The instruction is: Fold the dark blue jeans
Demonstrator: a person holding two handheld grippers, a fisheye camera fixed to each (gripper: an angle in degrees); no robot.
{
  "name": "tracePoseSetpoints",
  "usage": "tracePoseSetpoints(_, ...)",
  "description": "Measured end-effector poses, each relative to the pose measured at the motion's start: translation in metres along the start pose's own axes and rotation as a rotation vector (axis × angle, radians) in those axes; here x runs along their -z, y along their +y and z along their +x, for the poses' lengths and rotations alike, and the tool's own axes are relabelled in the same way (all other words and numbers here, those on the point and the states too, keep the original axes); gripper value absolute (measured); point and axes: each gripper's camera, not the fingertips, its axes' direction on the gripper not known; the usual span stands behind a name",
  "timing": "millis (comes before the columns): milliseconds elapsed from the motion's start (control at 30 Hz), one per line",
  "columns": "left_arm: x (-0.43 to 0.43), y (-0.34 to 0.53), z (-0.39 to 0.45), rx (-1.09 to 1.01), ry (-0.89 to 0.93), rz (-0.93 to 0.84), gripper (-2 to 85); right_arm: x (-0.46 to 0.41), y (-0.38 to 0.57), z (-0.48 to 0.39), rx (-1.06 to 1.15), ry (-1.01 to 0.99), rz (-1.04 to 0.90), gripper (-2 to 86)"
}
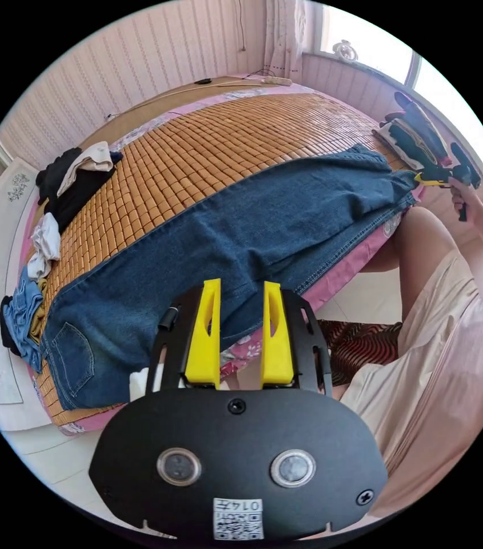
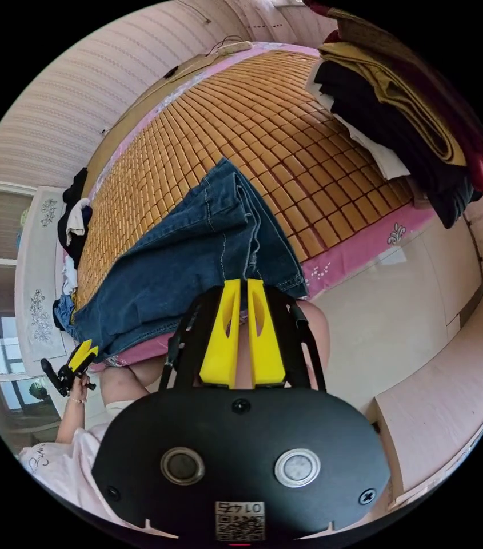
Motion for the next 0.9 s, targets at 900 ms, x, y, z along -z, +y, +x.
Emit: tracePoseSetpoints(900,-0.042,0.011,0.071,-0.288,-0.156,-0.110,-0.7,0.056,-0.007,-0.041,0.237,-0.160,0.203,1.0)
